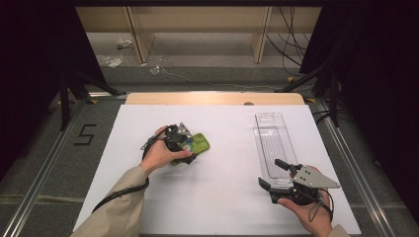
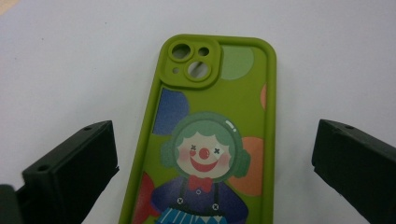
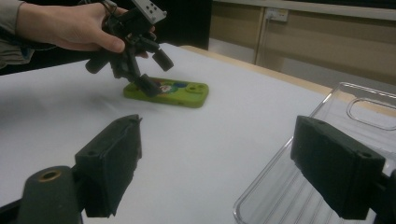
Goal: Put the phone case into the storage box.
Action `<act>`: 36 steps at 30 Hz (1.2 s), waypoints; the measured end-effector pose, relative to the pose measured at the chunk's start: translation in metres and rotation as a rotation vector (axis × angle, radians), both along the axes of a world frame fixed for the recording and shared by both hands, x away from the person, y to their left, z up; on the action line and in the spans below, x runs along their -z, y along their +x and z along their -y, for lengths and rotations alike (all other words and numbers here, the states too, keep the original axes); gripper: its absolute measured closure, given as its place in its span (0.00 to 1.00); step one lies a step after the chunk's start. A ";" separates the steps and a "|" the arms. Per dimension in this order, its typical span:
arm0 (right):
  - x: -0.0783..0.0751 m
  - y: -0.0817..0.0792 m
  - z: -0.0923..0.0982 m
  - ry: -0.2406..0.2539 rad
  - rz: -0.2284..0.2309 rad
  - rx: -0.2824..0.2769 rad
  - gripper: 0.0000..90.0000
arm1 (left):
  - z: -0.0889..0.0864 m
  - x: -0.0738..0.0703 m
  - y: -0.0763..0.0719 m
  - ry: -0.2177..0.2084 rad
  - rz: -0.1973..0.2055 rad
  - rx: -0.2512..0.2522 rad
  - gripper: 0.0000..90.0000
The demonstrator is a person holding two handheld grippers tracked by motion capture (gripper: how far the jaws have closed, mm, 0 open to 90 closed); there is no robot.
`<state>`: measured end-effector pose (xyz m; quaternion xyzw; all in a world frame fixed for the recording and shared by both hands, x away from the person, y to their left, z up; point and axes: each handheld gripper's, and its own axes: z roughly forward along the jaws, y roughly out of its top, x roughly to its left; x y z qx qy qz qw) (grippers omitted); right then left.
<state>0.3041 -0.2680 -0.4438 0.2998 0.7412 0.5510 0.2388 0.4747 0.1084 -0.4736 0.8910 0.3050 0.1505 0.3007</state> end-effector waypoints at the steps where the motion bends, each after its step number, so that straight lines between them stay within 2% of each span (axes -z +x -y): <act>1: 0.000 0.000 0.000 0.000 0.000 0.000 0.19 | 0.000 0.000 0.000 0.000 0.000 0.000 0.00; 4: 0.000 0.000 0.000 -0.001 0.001 0.001 0.19 | 0.000 0.001 0.001 0.040 -0.020 0.016 0.01; 5: 0.000 0.000 0.000 -0.001 0.001 0.001 0.19 | 0.000 0.001 0.001 0.040 -0.020 0.016 0.01; 6: 0.000 0.000 0.000 0.000 0.000 0.000 0.19 | 0.000 0.000 0.001 0.060 -0.036 0.024 0.02; 11: 0.000 0.000 0.000 -0.002 -0.001 -0.001 0.19 | -0.003 -0.003 0.003 0.097 -0.059 0.037 0.03; 13: 0.000 0.000 0.000 -0.003 -0.002 -0.002 0.19 | -0.004 -0.005 0.005 0.145 -0.075 0.049 0.03; 16: 0.001 0.000 0.000 -0.003 -0.002 -0.001 0.19 | -0.005 -0.006 0.007 0.171 -0.090 0.060 0.03; 17: 0.000 0.000 0.000 -0.004 -0.003 -0.002 0.19 | -0.005 -0.007 0.008 0.195 -0.107 0.066 0.03; 18: 0.000 0.000 0.000 -0.004 -0.003 -0.002 0.19 | -0.005 -0.007 0.008 0.195 -0.107 0.066 0.03; 19: 0.001 0.000 0.000 -0.004 -0.005 -0.001 0.19 | -0.006 -0.007 0.010 0.205 -0.132 0.066 0.03; 22: 0.001 0.000 0.000 -0.004 -0.004 -0.001 0.19 | -0.005 -0.008 0.012 0.225 -0.148 0.068 0.04; 33: 0.001 0.000 0.000 -0.005 -0.005 -0.001 0.19 | -0.002 -0.001 0.018 0.246 -0.212 0.069 0.07; 36: 0.001 0.000 0.000 -0.006 -0.005 -0.001 0.19 | -0.002 -0.001 0.020 0.238 -0.224 0.070 0.06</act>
